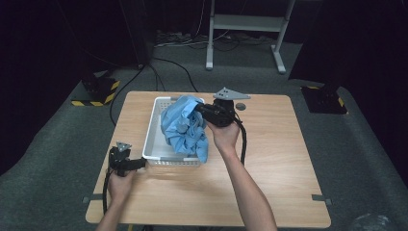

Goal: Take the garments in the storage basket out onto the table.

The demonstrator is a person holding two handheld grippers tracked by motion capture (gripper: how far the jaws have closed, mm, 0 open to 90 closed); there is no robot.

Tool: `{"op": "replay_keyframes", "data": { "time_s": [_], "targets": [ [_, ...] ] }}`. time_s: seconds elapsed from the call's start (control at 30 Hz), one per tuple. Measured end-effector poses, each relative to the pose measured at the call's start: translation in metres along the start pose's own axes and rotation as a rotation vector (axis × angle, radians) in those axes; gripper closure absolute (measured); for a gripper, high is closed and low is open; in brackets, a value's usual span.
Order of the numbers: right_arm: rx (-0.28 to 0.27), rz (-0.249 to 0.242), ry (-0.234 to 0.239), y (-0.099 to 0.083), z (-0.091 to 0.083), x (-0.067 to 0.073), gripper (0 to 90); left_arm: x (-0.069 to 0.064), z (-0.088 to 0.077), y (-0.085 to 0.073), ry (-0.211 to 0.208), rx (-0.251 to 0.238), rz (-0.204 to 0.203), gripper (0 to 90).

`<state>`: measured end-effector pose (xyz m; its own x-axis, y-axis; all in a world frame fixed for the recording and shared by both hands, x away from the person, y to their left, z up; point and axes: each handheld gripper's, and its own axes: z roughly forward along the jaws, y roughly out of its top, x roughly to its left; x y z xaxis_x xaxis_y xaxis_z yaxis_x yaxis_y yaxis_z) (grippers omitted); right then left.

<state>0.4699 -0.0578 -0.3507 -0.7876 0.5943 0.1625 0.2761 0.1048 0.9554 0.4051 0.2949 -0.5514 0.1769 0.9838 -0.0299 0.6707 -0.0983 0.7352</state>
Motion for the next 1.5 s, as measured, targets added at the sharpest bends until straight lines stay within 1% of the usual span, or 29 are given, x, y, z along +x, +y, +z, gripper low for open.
{"op": "replay_keyframes", "data": {
  "time_s": [0.23,0.37,0.5,0.57,0.63,0.73,0.9,1.13,1.5],
  "targets": [
    [-0.018,-0.009,-0.008,0.004,-0.014,-0.003,88.2,0.0,0.0,0.0,0.001,0.001,0.001,8.4],
    [-0.042,-0.008,-0.011,0.007,-0.027,-0.004,88.2,0.0,0.0,0.0,0.002,0.002,0.003,8.4],
    [-0.051,-0.018,-0.018,0.01,-0.035,-0.004,88.3,-0.001,0.0,0.0,0.003,0.003,0.004,8.4],
    [-0.058,-0.017,-0.028,0.011,-0.042,-0.007,88.3,-0.001,0.0,0.0,0.005,0.004,0.006,8.4],
    [-0.061,-0.014,-0.032,0.011,-0.044,-0.008,88.3,-0.001,0.0,0.0,0.005,0.004,0.006,8.3],
    [-0.076,-0.007,-0.045,0.011,-0.052,-0.012,88.2,-0.001,0.0,0.0,0.006,0.004,0.007,8.4],
    [-0.083,-0.007,-0.064,0.012,-0.062,-0.016,88.2,-0.001,0.0,0.0,0.008,0.005,0.009,8.3],
    [-0.092,-0.004,-0.083,0.011,-0.072,-0.02,88.2,-0.001,0.0,0.0,0.008,0.006,0.01,8.4],
    [-0.106,0.013,-0.119,0.007,-0.089,-0.03,88.2,-0.001,0.001,0.0,0.01,0.007,0.013,8.4]
  ]
}}
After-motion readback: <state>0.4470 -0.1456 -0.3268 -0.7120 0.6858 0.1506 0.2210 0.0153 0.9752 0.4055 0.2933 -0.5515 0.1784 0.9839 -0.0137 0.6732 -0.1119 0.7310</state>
